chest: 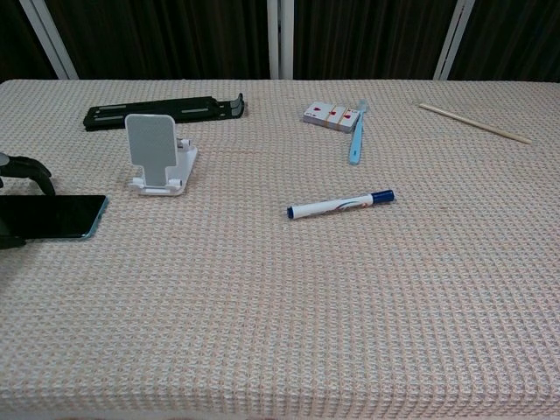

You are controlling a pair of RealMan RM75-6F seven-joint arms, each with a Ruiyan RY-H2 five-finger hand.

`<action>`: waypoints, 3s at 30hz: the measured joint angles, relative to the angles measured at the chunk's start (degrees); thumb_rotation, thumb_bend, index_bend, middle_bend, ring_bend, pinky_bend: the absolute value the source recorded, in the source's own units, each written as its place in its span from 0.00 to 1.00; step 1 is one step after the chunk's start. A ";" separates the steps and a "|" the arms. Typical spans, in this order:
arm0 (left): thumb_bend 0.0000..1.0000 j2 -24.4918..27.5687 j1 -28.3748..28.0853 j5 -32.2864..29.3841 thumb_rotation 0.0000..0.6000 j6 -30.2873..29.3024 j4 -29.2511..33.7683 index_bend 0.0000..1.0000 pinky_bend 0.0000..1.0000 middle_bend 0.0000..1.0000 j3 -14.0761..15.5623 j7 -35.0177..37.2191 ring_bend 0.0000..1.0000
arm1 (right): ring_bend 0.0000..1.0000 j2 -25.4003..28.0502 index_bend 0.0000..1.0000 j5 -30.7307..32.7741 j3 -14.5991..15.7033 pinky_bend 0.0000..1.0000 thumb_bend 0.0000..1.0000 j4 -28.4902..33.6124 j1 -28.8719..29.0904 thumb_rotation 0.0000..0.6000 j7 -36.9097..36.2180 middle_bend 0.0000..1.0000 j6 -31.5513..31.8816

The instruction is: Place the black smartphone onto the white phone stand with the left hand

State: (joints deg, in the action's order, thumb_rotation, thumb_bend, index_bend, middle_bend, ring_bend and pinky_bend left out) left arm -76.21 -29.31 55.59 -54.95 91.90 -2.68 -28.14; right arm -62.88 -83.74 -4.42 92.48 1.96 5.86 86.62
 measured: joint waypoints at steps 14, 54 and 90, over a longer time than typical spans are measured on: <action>0.24 -0.47 -0.34 0.37 1.00 -2.12 -0.17 0.46 0.21 0.10 0.68 -0.08 0.09 | 0.00 0.12 0.00 -0.11 0.08 0.00 0.17 0.05 -0.21 1.00 0.01 0.00 0.21; 0.34 10.84 -1.34 17.63 1.00 -12.91 4.88 0.48 0.28 0.51 -0.27 -8.81 0.22 | 0.00 0.56 0.00 0.35 -0.27 0.00 0.17 -0.15 -0.54 1.00 -0.94 0.00 0.69; 0.33 -9.66 -18.11 61.61 1.00 -23.98 -41.42 0.51 0.23 0.52 2.29 -11.13 0.23 | 0.00 0.51 0.00 0.59 -0.53 0.00 0.17 -2.62 -2.63 1.00 -3.33 0.00 3.30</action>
State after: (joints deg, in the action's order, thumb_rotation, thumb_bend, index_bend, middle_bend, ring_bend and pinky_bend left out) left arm -85.86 -47.42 117.19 -78.93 50.49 -0.39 -39.28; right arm -62.38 -83.15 -4.95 89.86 -0.66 2.53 89.92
